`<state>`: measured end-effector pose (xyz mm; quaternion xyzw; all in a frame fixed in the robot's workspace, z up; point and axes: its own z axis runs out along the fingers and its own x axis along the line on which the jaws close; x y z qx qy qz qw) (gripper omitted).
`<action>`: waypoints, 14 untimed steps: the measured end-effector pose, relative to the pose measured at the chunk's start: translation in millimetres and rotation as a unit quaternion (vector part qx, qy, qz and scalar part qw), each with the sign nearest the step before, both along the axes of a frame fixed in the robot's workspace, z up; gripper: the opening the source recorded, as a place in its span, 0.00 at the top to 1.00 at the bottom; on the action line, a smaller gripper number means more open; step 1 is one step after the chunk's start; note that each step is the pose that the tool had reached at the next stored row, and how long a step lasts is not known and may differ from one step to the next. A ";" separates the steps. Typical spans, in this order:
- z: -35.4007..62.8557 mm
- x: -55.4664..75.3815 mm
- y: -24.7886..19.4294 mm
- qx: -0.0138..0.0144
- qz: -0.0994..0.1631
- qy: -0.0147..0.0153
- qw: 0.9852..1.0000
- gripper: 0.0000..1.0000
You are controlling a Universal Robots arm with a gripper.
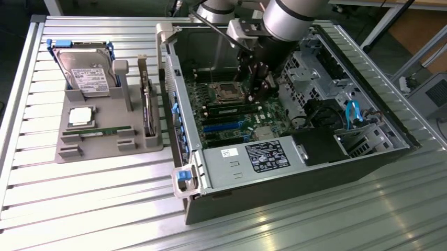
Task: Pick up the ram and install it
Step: 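Insert the ram into the slot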
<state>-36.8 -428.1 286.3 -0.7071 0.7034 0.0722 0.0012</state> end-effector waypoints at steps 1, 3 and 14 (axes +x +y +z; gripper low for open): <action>1.6 0.0 0.9 -0.003 0.000 0.000 1.000 0.31; 4.3 0.0 3.4 -0.010 0.000 0.000 1.000 0.32; 16.0 0.0 19.4 -0.060 0.001 0.000 0.998 0.82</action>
